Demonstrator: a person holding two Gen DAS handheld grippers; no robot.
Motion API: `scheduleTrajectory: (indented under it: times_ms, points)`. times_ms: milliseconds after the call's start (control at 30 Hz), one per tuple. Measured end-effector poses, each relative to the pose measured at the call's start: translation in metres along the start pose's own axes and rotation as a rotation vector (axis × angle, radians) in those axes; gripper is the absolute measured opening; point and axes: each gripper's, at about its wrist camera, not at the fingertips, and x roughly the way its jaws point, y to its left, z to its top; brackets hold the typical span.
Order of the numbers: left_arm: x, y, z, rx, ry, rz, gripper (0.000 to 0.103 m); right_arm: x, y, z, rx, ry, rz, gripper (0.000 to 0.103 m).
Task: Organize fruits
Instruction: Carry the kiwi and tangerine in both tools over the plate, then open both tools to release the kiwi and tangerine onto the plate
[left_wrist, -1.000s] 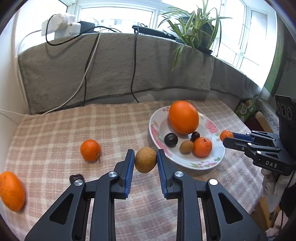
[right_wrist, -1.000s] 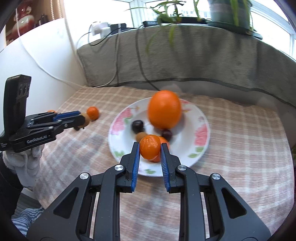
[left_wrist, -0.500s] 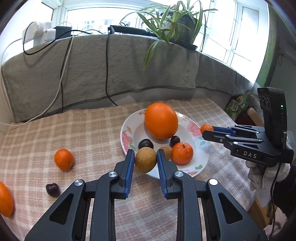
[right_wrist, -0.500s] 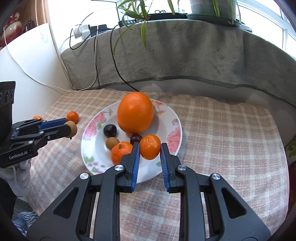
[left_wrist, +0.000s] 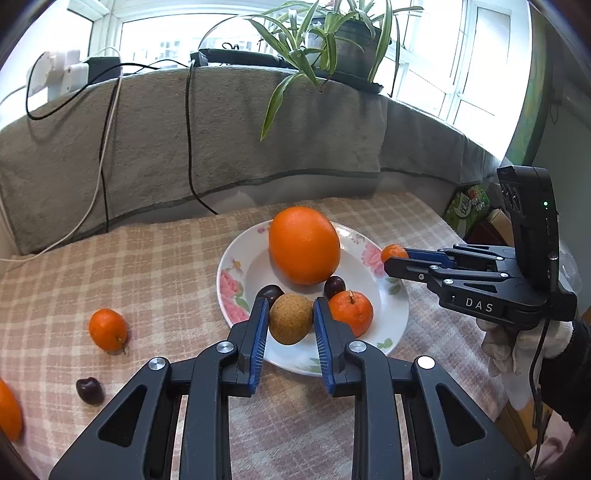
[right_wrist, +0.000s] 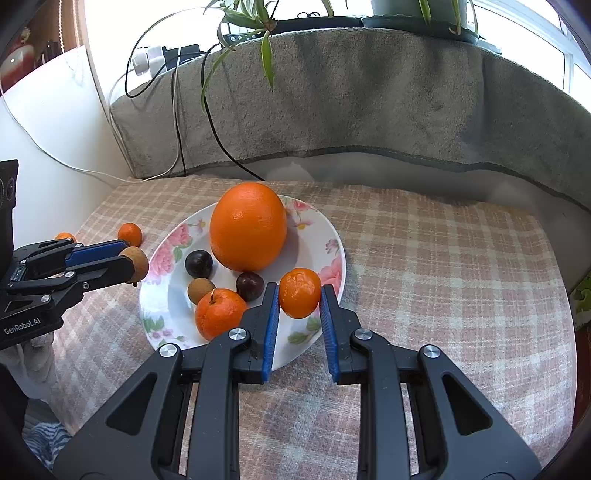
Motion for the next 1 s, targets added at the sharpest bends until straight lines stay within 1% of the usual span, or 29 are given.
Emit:
scheduleTrajectory:
  times_ms: [400, 433, 500, 567, 600, 633, 667, 700, 733, 800, 867, 933, 967, 1000]
  points:
    - [0.0, 0.0, 0.003, 0.006, -0.015, 0.0, 0.024, 0.001, -0.002, 0.0, 0.011, 0.003, 0.01, 0.024]
    - [0.0, -0.001, 0.003, 0.006, -0.018, 0.002, 0.024, 0.001, -0.002, 0.0, 0.011, 0.001, 0.01, 0.027]
    - [0.0, 0.0, 0.004, 0.006, -0.018, 0.002, 0.024, -0.001, -0.001, 0.0, 0.012, -0.006, 0.012, 0.045]
    - [-0.001, 0.0, 0.004, 0.006, -0.022, 0.006, 0.034, -0.003, -0.001, 0.0, 0.012, -0.014, 0.014, 0.05]
    - [-0.002, 0.0, 0.004, 0.006, -0.024, 0.007, 0.044, -0.003, 0.0, 0.001, 0.012, -0.015, 0.012, 0.051]
    - [-0.003, 0.0, 0.004, 0.006, -0.028, 0.007, 0.048, -0.003, 0.0, 0.001, 0.011, -0.016, 0.008, 0.053]
    - [-0.005, -0.001, 0.005, 0.007, -0.032, 0.007, 0.048, -0.004, 0.001, 0.002, 0.011, -0.018, 0.006, 0.056]
    - [-0.005, -0.001, 0.005, 0.009, -0.034, 0.007, 0.053, -0.004, 0.0, 0.002, 0.013, -0.021, 0.004, 0.06]
    - [-0.006, -0.002, 0.005, 0.013, -0.036, 0.009, 0.063, -0.005, 0.001, 0.002, 0.014, -0.023, 0.003, 0.063]
    - [-0.008, -0.003, 0.005, 0.018, -0.043, 0.028, 0.075, -0.006, 0.001, 0.003, 0.016, -0.026, -0.004, 0.071]
    - [-0.009, -0.003, 0.006, 0.018, -0.046, 0.043, 0.076, -0.007, 0.001, 0.003, 0.017, -0.03, -0.011, 0.071]
    - [-0.01, -0.003, 0.006, 0.021, -0.043, 0.052, 0.079, -0.007, 0.002, 0.004, 0.019, -0.028, -0.017, 0.076]
    - [-0.01, -0.003, 0.006, 0.023, -0.041, 0.059, 0.08, -0.008, 0.002, 0.004, 0.02, -0.031, -0.019, 0.081]
    - [-0.01, -0.004, 0.005, 0.026, -0.039, 0.062, 0.08, -0.009, 0.002, 0.004, 0.021, -0.036, -0.018, 0.082]
